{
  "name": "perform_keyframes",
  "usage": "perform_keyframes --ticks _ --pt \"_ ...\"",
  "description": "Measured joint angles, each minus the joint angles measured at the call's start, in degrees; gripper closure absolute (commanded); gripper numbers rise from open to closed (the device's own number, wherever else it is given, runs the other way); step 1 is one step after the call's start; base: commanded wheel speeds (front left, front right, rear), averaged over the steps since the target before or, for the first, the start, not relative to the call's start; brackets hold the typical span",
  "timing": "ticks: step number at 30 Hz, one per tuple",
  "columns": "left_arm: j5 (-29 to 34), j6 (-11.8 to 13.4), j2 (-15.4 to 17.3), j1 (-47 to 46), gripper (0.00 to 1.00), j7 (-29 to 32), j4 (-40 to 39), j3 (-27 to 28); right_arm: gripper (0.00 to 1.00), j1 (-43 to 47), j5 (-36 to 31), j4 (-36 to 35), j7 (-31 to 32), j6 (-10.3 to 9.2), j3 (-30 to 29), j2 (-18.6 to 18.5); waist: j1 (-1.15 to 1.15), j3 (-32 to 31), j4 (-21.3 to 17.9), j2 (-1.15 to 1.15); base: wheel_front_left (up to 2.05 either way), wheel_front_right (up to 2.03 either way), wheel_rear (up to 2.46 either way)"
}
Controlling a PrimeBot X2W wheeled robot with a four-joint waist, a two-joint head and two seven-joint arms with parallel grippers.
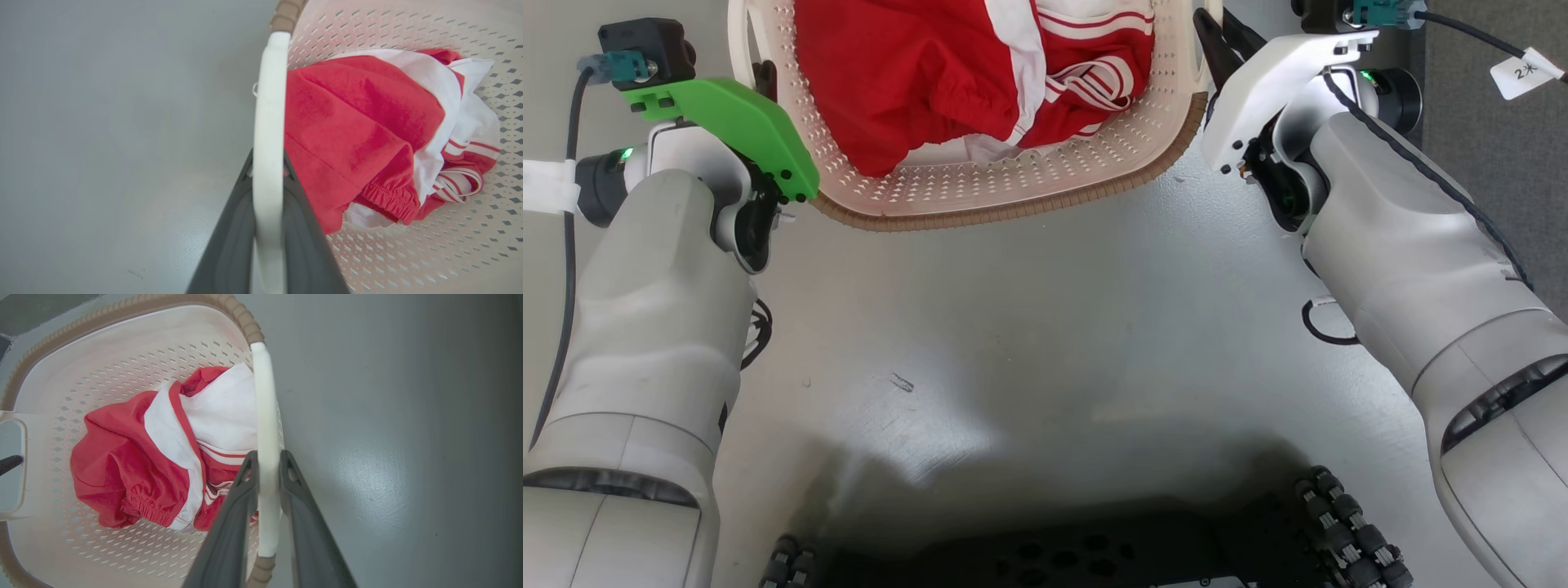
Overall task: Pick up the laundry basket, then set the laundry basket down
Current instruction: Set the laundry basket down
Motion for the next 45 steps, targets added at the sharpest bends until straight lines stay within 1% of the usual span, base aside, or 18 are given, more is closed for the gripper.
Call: perform_keyframes --ticks 1,6,7,8,9,10,11,13,16,21,26,28,30,39,42,45 --pt "0.0 0.0 0.0 -0.1 1.0 -0.2 0.2 0.0 1.0 0.0 0.0 0.2 -0.2 0.33 0.0 0.0 0.0 0.0 0.0 0.0 0.0 0.0 0.0" --pt "0.0 -0.1 -0.2 -0.2 1.0 -0.6 0.6 -0.1 1.0 -0.2 0.0 0.6 -0.2 0.35 0.1 0.1 0.0 -0.1 0.1 0.0 0.0 0.0 0.0" --pt "0.0 -0.2 -0.3 -0.2 1.0 -0.9 0.8 -0.1 0.81 -0.2 0.0 0.7 -0.2 0.42 0.1 0.2 0.0 -0.2 0.1 0.0 0.0 0.0 0.0" --pt "0.0 -0.4 -0.4 -0.2 0.89 -1.1 0.9 0.0 0.56 -0.2 0.0 0.8 -0.2 0.55 0.2 0.2 0.0 -0.2 0.1 0.0 0.0 0.0 0.0" --pt "0.0 -0.5 -0.4 -0.2 0.67 -1.2 1.1 0.0 0.02 -0.2 0.0 0.9 -0.2 0.91 0.3 0.2 0.0 -0.3 0.1 0.0 0.0 0.0 0.0" --pt "0.0 -0.5 -0.5 -0.2 0.33 -1.4 1.4 0.0 0.0 -0.2 0.0 1.0 -0.2 0.9 0.3 0.1 0.0 -0.4 0.2 0.0 0.0 0.0 0.0" --pt "0.0 -0.5 -0.5 -0.2 0.0 -1.6 1.5 0.0 0.0 -0.2 0.0 1.1 -0.2 0.92 0.3 0.0 0.0 -0.4 0.2 0.0 0.0 0.0 0.0" --pt "0.0 -0.5 -0.2 -0.2 0.0 -2.0 2.0 0.1 0.0 -0.3 0.0 1.3 -0.2 0.92 0.4 -0.5 0.0 -0.5 0.2 0.0 0.0 0.0 0.0" --pt "0.0 -0.5 0.2 -0.2 0.0 -2.5 2.4 0.1 0.0 -0.4 0.0 1.3 -0.2 1.51 0.7 -1.3 0.0 -0.7 0.3 0.0 0.0 0.0 0.0" --pt "0.0 -0.6 0.0 -0.2 0.0 -3.3 2.5 0.1 0.0 -0.5 0.0 1.2 -0.2 2.12 1.4 -1.3 0.0 -1.1 0.4 0.0 0.0 0.0 0.0" --pt "0.0 -1.6 -0.4 -0.2 0.0 -4.0 3.1 0.0 0.0 -0.2 0.2 0.2 -0.2 2.92 2.2 -1.3 0.0 -2.0 0.6 0.0 0.0 0.0 0.0" --pt "0.0 -1.6 -0.6 -0.2 0.0 -4.6 3.3 -0.1 0.0 0.2 0.3 -0.4 -0.2 2.96 2.6 -1.3 0.0 -2.5 0.6 0.0 0.0 0.0 0.0" --pt "0.0 -1.8 -0.7 -0.2 0.0 -5.2 3.5 -0.3 0.0 0.8 0.8 -0.7 -0.2 3.39 2.8 -1.3 0.0 -3.1 0.7 0.0 0.0 0.0 0.0" --pt "0.0 -2.0 -0.8 1.4 0.0 -7.5 5.0 -1.1 0.0 2.2 1.0 1.4 -1.6 3.26 3.3 -1.3 0.0 -6.9 0.9 0.0 0.0 0.0 0.0" --pt "0.0 -2.0 -0.8 2.8 0.0 -8.3 5.7 -1.2 0.0 2.6 1.0 2.0 -1.8 2.83 3.2 -1.3 0.0 -8.6 0.9 0.0 0.0 0.0 0.0" --pt "0.0 -2.0 -0.8 4.2 0.0 -9.2 5.9 -1.3 0.0 3.9 1.0 2.8 -2.2 2.83 3.0 -1.3 -0.01 -11.2 0.8 0.0 0.0 0.0 0.0"
